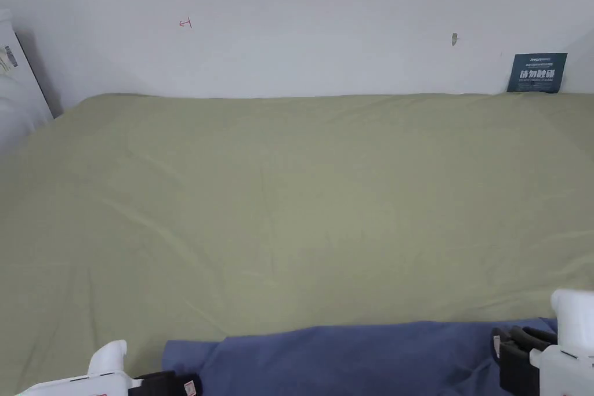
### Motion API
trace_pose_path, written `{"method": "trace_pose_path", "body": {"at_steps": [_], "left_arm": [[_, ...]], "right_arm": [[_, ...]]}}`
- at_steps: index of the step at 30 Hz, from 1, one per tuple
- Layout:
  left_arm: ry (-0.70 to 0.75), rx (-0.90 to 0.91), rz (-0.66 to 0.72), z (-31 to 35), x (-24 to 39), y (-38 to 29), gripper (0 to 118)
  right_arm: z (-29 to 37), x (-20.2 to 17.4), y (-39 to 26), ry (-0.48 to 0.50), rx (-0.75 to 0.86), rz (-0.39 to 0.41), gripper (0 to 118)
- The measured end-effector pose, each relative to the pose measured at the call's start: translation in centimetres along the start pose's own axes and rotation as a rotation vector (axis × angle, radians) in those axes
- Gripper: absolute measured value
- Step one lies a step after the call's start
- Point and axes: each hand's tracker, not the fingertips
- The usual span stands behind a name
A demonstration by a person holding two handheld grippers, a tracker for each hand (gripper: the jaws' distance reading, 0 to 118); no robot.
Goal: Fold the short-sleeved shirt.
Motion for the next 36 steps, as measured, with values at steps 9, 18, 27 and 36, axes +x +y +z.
{"method": "trace_pose_path", "body": {"at_steps": [9, 18, 27, 36], "left_arm": [[-0.083, 0.055, -0.157, 1.7, 8.4, 0.7, 8], [-0.189, -0.035, -0.314, -2.8, 20.7, 0.6, 8], [-0.314, -0.098, -0.242, -10.1, 25.9, 0.0, 60], [-0.265, -0.073, -0.275, -10.0, 25.1, 0.7, 43]], "right_arm": [[2.0, 2.2, 0.0, -0.022, 0.027, -0.045, 1], [3.8, 4.7, -0.2, -0.046, 0.065, -0.101, 2], [4.4, 6.7, -1.5, -0.081, 0.047, -0.134, 2], [4.2, 7.6, -1.5, -0.083, 0.04, -0.154, 2]]}}
